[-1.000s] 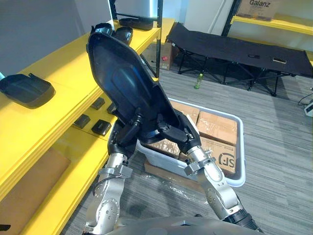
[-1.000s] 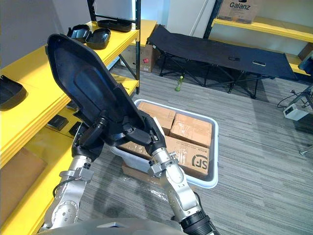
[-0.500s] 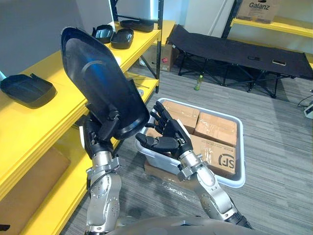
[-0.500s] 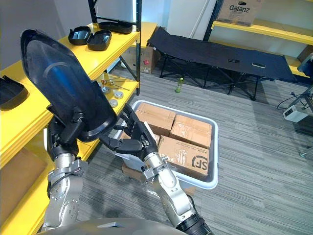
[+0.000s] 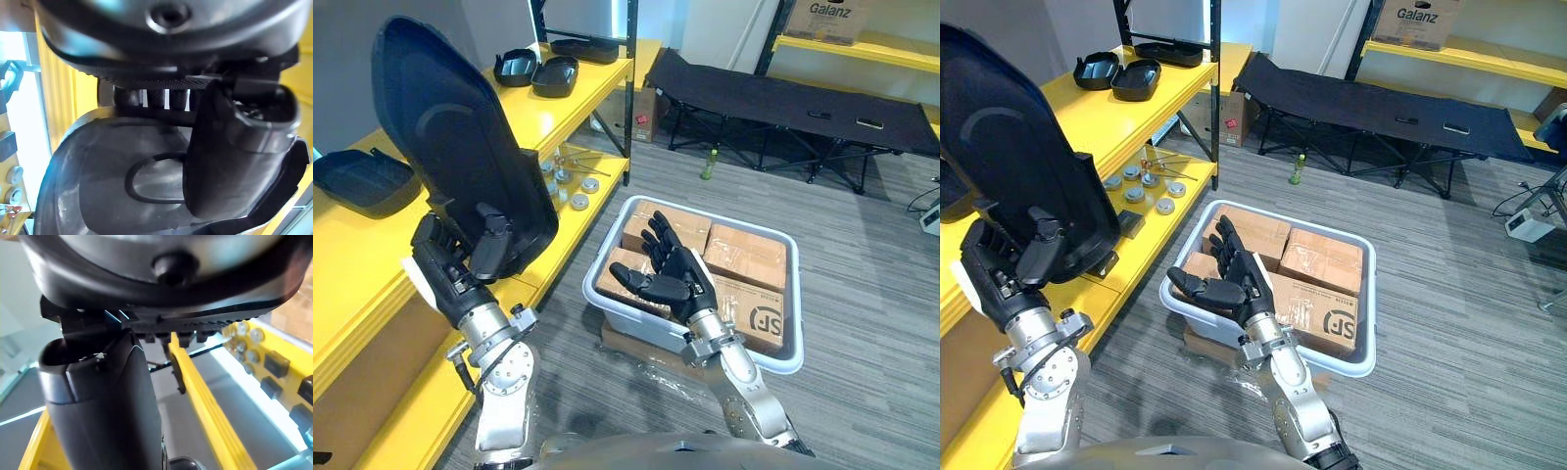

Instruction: Walk over and take three plastic housings, then place them on the shelf

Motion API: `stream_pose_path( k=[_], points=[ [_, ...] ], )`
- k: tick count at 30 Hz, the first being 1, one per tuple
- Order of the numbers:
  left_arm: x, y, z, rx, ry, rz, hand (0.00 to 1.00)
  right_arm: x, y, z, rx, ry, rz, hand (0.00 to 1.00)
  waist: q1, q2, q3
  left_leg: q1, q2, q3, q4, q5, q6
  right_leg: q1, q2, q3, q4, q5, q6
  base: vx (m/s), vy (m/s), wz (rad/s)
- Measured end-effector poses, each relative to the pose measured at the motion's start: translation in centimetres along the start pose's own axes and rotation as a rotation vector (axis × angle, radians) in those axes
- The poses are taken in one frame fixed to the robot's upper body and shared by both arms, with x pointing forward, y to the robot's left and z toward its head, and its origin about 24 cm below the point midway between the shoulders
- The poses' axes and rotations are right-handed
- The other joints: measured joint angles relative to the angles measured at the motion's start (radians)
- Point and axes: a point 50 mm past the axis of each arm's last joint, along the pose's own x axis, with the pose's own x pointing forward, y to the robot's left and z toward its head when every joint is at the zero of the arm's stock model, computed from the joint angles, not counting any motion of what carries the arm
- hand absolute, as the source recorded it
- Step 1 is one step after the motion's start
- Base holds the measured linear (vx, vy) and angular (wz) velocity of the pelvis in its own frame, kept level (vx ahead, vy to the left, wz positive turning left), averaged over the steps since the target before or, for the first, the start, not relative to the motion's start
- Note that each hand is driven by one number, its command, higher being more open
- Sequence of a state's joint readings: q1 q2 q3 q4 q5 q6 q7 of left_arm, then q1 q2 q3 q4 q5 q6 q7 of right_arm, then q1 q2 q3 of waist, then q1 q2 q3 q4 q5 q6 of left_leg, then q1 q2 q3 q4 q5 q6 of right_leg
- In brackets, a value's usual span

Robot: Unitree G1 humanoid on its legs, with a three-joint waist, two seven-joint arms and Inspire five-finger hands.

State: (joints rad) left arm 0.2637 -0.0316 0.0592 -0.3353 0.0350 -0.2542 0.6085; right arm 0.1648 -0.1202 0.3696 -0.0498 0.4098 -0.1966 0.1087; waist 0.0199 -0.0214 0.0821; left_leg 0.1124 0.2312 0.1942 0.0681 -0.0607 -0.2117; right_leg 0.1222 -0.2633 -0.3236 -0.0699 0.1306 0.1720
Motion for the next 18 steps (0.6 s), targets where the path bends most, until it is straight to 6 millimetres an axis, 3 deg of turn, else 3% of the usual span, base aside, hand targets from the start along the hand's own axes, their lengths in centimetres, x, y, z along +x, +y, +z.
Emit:
stream_pose_path(
  k=[7, 11, 14, 18],
  points=[
    [0.2, 0.9, 1.2, -0.130, -0.044, -0.002, 0.00, -0.5, -1.9, 1.1, -0.022, -0.065, -0.062, 1.00, 0.002, 0.008, 0.006, -0.006, 0.000, -0.004, 0.002, -0.009, 0.005, 0.000, 0.000, -0.005, -0.003, -0.002, -0.001, 0.00, 0.000, 0.02],
    [0.1, 2.0, 2.6, -0.158, -0.098, -0.006, 0.00, -0.3, -3.3, 2.3, -0.012, -0.131, -0.139, 1.00, 0.009, 0.010, 0.012, -0.055, 0.000, -0.057, 0.036, -0.011, 0.002, 0.007, 0.000, -0.058, -0.004, -0.004, 0.000, 0.00, 0.005, 0.33],
    [0.2, 2.9, 3.7, -0.165, -0.145, 0.004, 0.00, 1.1, -3.5, 3.9, -0.041, -0.204, -0.143, 1.00, 0.039, 0.013, 0.026, -0.071, -0.004, -0.108, 0.052, -0.011, 0.002, 0.040, 0.000, -0.113, -0.004, -0.008, 0.005, 0.00, 0.006, 0.46],
    [0.5, 4.9, 4.3, -0.197, -0.192, 0.048, 0.00, 3.3, -2.9, 6.0, -0.065, -0.296, -0.117, 1.00, 0.104, 0.011, 0.039, -0.072, -0.010, -0.168, 0.051, -0.016, 0.006, 0.079, -0.002, -0.172, 0.004, -0.039, 0.021, -0.01, 0.005, 0.40]
  ],
)
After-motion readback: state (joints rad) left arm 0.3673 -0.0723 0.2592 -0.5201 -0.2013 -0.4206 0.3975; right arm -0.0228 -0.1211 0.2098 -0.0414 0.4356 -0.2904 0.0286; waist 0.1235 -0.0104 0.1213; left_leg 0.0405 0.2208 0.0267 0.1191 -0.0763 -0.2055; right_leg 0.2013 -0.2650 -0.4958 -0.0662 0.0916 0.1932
